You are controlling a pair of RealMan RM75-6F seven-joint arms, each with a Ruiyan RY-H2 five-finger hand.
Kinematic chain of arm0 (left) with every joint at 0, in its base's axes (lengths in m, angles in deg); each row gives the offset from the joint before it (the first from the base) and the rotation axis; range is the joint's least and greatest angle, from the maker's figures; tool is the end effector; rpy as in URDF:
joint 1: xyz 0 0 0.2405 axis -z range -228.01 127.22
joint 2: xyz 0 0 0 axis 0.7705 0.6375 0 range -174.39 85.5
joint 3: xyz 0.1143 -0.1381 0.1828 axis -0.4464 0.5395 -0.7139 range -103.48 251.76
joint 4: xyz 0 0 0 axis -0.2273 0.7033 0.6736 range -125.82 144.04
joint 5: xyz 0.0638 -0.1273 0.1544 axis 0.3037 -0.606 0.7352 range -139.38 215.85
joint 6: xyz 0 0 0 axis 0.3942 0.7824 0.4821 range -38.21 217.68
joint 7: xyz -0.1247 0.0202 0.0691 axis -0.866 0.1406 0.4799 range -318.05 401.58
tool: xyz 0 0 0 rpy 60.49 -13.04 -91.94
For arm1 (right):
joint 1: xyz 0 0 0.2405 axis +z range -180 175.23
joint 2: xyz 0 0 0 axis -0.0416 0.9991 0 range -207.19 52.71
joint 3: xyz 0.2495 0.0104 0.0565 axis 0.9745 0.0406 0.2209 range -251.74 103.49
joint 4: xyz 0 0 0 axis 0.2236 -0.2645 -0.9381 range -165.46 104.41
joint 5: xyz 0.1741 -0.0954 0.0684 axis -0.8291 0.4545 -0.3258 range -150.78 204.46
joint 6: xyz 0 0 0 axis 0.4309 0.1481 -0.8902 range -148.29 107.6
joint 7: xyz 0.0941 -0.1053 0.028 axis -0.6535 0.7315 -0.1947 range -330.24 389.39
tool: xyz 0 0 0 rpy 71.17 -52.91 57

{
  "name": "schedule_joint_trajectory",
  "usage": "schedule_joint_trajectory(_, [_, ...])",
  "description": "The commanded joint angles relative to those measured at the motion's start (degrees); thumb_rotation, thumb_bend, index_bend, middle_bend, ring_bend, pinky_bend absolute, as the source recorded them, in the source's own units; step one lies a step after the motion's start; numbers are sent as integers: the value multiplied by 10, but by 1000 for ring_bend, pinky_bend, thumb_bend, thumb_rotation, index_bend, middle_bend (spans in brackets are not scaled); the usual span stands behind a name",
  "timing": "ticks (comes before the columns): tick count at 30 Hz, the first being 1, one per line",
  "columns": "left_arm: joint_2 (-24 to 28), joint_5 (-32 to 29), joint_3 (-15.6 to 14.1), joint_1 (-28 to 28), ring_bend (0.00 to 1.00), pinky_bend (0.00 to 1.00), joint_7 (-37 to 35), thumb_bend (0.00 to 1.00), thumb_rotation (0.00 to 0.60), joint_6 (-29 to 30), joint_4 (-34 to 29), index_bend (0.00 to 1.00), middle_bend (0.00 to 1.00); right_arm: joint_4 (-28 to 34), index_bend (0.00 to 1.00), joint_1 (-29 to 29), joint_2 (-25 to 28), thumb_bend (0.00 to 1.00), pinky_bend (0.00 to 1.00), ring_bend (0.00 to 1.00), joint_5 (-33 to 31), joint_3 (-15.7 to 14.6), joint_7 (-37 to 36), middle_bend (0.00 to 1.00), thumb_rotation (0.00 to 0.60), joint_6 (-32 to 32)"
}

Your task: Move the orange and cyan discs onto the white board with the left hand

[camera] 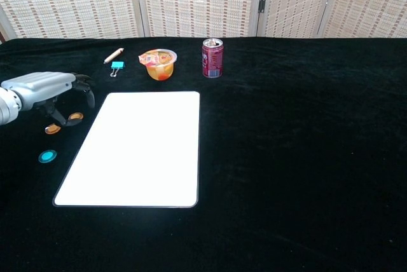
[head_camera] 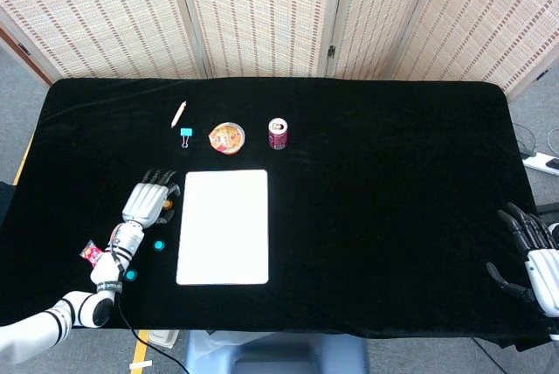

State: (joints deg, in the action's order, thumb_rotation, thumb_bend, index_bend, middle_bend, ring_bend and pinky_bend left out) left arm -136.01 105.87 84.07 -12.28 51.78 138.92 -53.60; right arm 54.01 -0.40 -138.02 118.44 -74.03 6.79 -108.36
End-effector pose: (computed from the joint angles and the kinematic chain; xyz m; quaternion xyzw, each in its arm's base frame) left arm -0.2471 0.3751 -0.0014 -0.7188 -0.3893 -0.2972 0.4934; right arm -0.3371 -0.1559 0.1867 0.5695 -0.4439 0.4461 0.5287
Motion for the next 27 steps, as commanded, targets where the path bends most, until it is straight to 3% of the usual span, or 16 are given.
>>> schedule_joint_trajectory(1, [-1,0,-3,-2,0,0,-4,424,600,1,6,411,124,1,0,0,0,387,0,6,0,0,1,0,600,0])
schedule_joint_trajectory(27, [-25,-6,-5,0,0,0,-29,426,600,-8,54,467,136,10,0,-5,3,387,0,0,-1,0,7,0,600,-4])
